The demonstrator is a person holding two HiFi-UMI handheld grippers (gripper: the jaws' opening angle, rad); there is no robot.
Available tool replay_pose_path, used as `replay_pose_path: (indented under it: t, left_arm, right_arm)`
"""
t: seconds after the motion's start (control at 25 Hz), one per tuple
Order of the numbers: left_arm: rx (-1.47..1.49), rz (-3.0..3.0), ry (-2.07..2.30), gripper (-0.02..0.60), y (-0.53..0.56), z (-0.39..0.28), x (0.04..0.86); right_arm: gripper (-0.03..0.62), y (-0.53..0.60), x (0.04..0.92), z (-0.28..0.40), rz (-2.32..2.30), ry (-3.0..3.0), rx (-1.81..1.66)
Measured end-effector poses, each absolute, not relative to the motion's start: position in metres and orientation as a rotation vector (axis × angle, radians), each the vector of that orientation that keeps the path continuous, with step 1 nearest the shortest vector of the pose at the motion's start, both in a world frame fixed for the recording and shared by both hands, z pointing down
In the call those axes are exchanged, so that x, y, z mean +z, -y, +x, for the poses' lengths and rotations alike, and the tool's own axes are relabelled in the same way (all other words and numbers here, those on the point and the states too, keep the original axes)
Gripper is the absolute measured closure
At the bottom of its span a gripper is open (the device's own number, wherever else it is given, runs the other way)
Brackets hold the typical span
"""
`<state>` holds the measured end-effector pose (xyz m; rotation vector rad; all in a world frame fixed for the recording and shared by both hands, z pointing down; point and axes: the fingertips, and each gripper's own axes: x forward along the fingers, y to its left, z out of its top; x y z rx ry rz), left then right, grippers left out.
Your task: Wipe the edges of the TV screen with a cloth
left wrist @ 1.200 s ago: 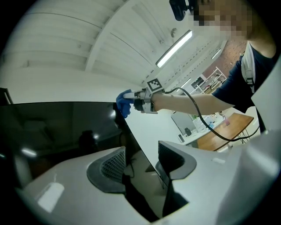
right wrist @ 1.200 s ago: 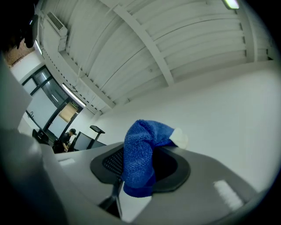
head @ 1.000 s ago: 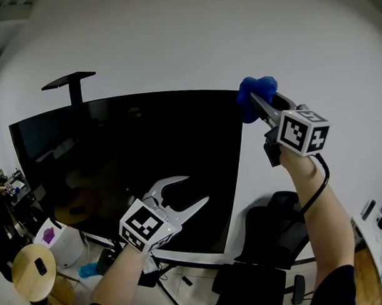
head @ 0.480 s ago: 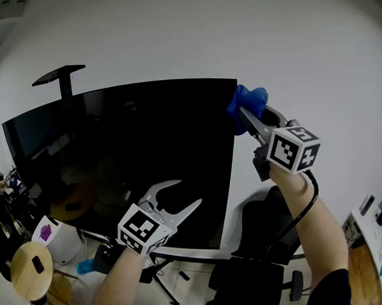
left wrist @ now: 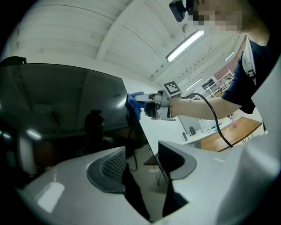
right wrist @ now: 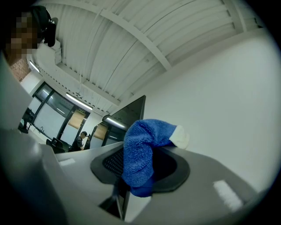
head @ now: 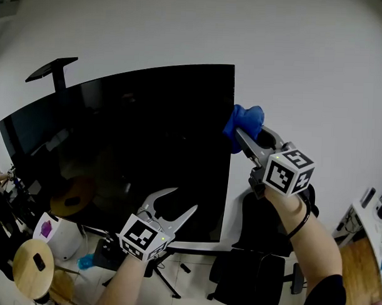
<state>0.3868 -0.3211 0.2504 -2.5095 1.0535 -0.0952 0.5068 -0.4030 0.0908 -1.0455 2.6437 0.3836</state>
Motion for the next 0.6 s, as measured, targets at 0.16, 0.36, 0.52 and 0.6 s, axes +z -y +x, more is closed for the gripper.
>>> replay_pose_path:
  t: [0.16, 0.36, 0.52, 0.6]
  left_arm:
    - [-0.125, -2.515, -1.078, 0.36, 0.322, 0.384, 0.273]
    - [-0.161, -2.557, -1.101, 0.36, 0.322, 0.385, 0.307]
    - [-0.19, -2.601, -1.099, 0.36, 0.323, 0.391, 0.335]
    - [-0.199, -2.634, -1.093, 0.36, 0.323, 0.396, 0.351]
  right_arm:
    - [0.439, 0.403, 0.123, 0.507, -1.049, -2.649, 0.318]
    - [0.439, 0.403, 0.175, 0.51, -1.078, -2.672, 0.241]
    - [0.439, 0.404, 0.222, 0.511, -1.12, -2.696, 0.207]
    - [0.439, 0.405, 0.245, 0.511, -1.131, -2.701, 0.177]
